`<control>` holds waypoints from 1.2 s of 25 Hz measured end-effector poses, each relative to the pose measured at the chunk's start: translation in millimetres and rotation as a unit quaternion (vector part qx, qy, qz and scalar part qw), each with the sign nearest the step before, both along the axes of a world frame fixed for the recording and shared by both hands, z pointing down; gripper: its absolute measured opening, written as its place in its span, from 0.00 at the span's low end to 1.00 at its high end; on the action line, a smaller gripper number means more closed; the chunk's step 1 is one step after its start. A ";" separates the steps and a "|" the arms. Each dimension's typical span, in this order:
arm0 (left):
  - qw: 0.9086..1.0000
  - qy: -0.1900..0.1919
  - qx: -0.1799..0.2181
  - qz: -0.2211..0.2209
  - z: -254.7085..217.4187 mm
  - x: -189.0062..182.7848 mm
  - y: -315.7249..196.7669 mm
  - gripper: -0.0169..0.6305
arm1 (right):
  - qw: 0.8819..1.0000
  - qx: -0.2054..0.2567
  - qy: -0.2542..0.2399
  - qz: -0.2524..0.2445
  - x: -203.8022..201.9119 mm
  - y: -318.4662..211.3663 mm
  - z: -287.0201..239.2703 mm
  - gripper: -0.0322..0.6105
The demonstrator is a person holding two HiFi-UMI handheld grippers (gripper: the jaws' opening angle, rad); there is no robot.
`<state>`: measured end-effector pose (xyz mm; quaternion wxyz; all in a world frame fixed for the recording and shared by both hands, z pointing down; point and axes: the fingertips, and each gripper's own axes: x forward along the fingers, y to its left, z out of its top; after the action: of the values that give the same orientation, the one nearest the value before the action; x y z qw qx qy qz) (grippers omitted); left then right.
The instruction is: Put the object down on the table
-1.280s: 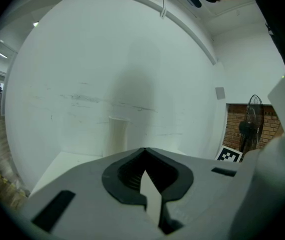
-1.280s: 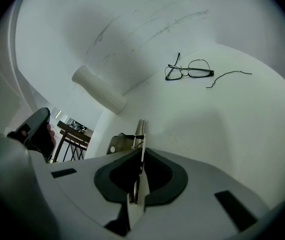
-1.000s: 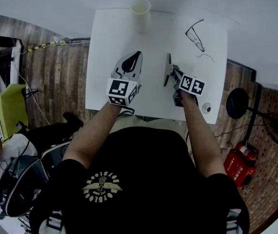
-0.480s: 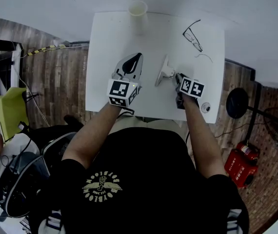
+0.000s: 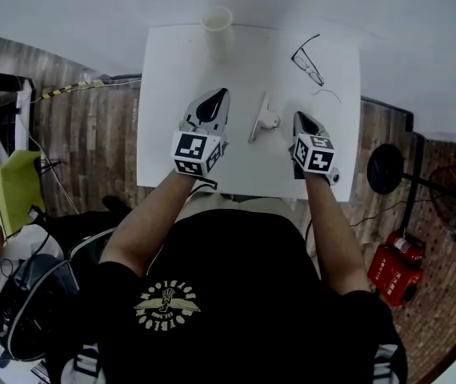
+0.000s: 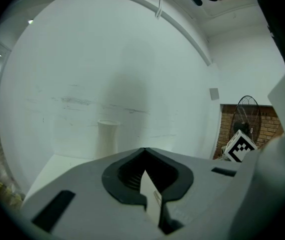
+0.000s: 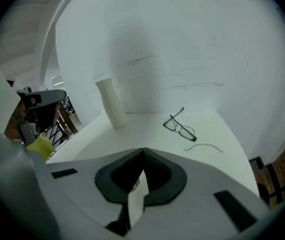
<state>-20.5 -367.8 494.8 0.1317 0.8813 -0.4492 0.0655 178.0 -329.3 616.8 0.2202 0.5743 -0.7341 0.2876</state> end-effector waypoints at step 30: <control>0.996 0.005 0.082 -0.017 -110.9 -2.1 7.5 0.04 | 0.953 0.297 0.000 -0.054 -20.5 -2.1 -254.6 0.05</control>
<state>-22.6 -360.4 383.9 0.0624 0.8815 -0.4675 0.0220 157.6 -331.4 362.2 0.0550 0.5732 -0.8163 0.0447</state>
